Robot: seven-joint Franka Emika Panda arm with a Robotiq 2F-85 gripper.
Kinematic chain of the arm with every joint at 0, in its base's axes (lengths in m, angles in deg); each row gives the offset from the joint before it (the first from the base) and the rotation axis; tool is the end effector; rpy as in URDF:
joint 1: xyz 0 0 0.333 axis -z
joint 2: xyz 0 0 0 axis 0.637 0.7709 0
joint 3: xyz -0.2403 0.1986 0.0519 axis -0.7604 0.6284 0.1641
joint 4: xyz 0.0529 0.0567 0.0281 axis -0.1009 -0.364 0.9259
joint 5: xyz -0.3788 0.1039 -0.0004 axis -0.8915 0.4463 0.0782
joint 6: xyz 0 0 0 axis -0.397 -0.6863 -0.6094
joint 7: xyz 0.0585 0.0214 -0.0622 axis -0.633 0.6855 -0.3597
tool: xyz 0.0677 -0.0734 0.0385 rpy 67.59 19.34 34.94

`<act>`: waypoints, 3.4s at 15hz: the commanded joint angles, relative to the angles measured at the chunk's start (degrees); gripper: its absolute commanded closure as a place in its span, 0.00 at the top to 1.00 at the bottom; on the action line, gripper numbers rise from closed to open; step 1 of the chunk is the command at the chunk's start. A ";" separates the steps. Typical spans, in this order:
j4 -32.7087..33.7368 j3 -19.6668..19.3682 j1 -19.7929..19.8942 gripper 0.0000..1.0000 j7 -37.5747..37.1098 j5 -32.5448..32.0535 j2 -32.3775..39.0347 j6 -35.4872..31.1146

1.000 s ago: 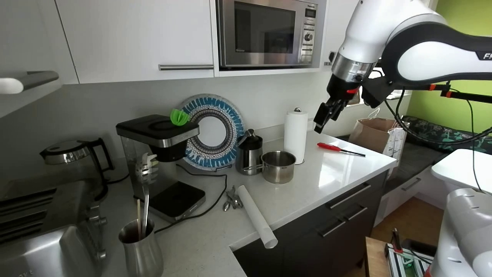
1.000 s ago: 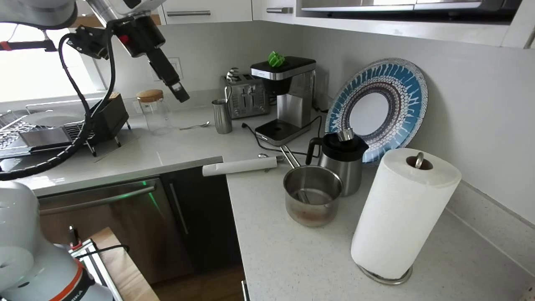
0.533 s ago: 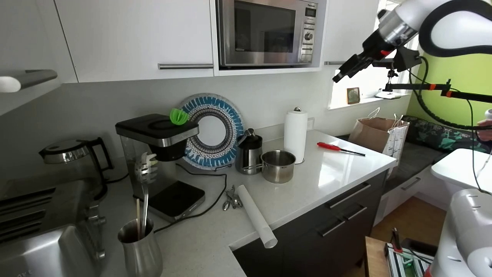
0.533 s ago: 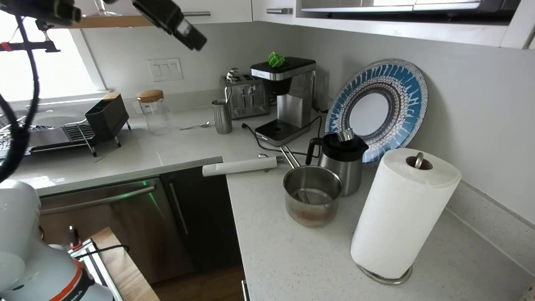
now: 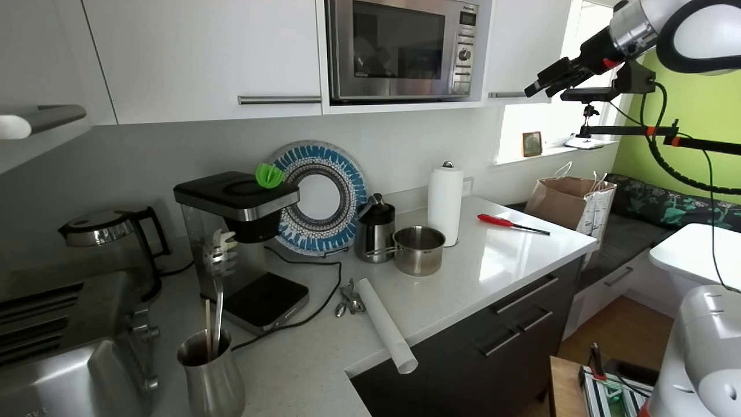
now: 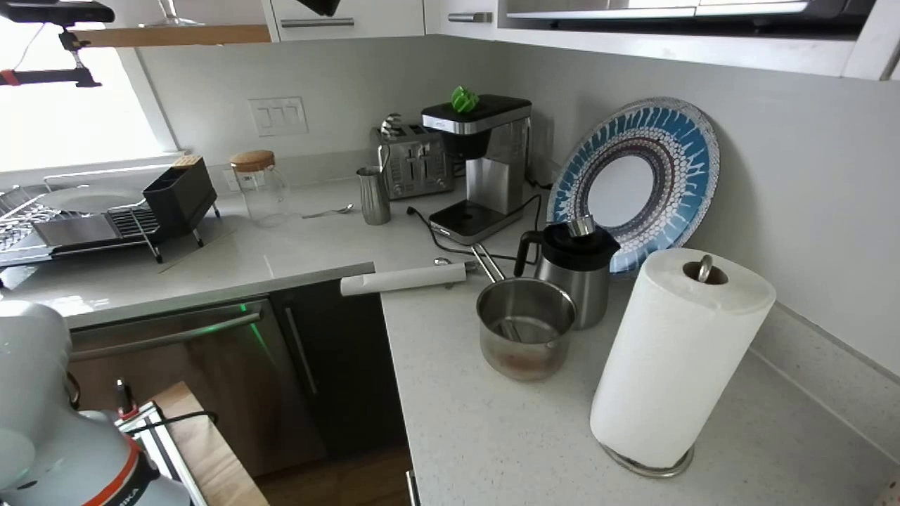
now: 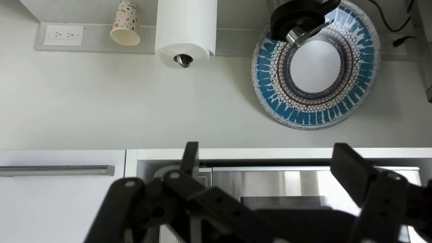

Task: Open the microwave door

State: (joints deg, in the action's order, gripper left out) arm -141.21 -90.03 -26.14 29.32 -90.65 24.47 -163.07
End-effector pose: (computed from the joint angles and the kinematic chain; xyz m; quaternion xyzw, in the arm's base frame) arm 0.1875 -0.2403 0.7713 0.8515 -0.2228 0.4593 0.1200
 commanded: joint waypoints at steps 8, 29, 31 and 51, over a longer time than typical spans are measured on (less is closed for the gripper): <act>3.34 -9.95 -10.20 0.66 12.91 9.09 14.95 -32.00; 7.19 -17.55 -9.91 0.00 15.44 13.76 29.62 -48.12; 8.71 -20.51 -12.58 0.00 16.16 13.58 30.64 -47.70; 15.76 -34.31 -29.21 0.00 15.91 13.66 35.16 -47.69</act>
State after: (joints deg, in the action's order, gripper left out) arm -125.88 -123.69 -53.93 45.56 -77.69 58.11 -210.18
